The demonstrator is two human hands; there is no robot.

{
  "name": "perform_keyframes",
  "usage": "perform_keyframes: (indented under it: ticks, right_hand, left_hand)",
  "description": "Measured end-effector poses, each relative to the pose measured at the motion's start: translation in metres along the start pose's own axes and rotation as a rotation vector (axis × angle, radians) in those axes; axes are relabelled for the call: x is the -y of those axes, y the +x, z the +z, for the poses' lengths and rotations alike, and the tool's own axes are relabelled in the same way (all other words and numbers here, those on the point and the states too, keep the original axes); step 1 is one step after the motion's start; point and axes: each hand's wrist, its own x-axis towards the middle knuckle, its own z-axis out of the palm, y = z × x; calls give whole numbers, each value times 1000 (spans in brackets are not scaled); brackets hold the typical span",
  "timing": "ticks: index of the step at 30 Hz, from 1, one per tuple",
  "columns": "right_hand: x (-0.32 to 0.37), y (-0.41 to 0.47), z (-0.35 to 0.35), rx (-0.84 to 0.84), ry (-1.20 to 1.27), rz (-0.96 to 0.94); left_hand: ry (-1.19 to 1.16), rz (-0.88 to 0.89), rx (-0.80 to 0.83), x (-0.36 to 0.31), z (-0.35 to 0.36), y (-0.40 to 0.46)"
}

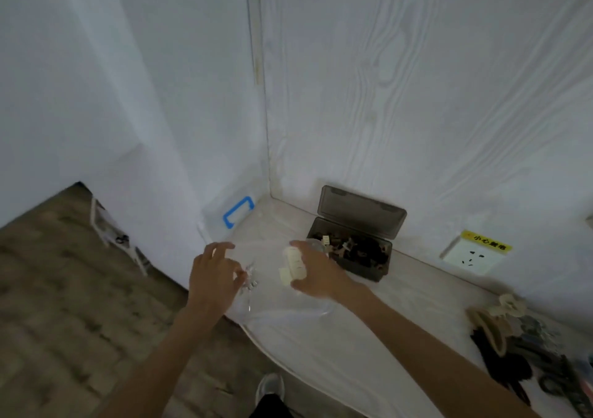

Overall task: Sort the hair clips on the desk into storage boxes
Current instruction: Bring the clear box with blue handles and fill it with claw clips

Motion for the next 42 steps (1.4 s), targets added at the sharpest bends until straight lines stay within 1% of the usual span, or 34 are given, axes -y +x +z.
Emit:
perform_keyframes:
  ticks: [2,4,9,11,14,17,18,21,23,25,28,30,32,35,37,39,40,41,42]
  right_hand:
    - [0,6,15,79,-174,21]
    - [0,5,21,134,-279,43]
    - [-25,-12,13,178,-383,150]
    - [-36,-16,11,157,-371,194]
    - [-39,-11,16,89,-271,212]
    - [-30,0,30,84,-23,231]
    - [-27,3,34,125,56,235]
    - [-23,2,36,321,298,225]
    - [-23,-6,28,383,382,200]
    - [-29,-15,16,328,430,168]
    - [-39,-40,-9,220,400,108]
    - [-51,-69,-32,164,420,55]
    - [-74,-101,-52,68,444,38]
    - [-134,-143,-63,-86,387,151]
    - [-183,-169,-54,-229,355,312]
    - [-225,-189,-37,-382,215,485]
    - [-240,-198,-27,-428,125,557]
    - [-253,-207,-17,-443,51,622]
    - [-259,-213,-7,-421,7,665]
  left_hand:
    - [118,75,12,-1,2,3]
    - [214,160,18,-10,2,3]
    - [388,254,99,-46,9,1]
    - [432,266,139,-61,11,-2]
    - [462,218,200,-74,17,-3]
    - [448,182,211,-78,18,-3]
    - [446,189,200,-78,18,-2]
    - [391,209,180,-76,13,1]
    - [307,199,174,-73,9,5]
    - [236,176,159,-75,4,10]
    - [165,180,103,-94,-4,16]
    - [110,226,63,-118,-9,16]
    - [54,305,53,-150,-12,12]
    - [-14,477,111,-201,-2,1]
    - [-10,610,181,-233,17,-7]
    - [17,738,311,-257,40,-18]
    - [33,798,394,-266,53,-25]
    - [58,855,480,-277,65,-33]
    - [95,894,558,-283,76,-41]
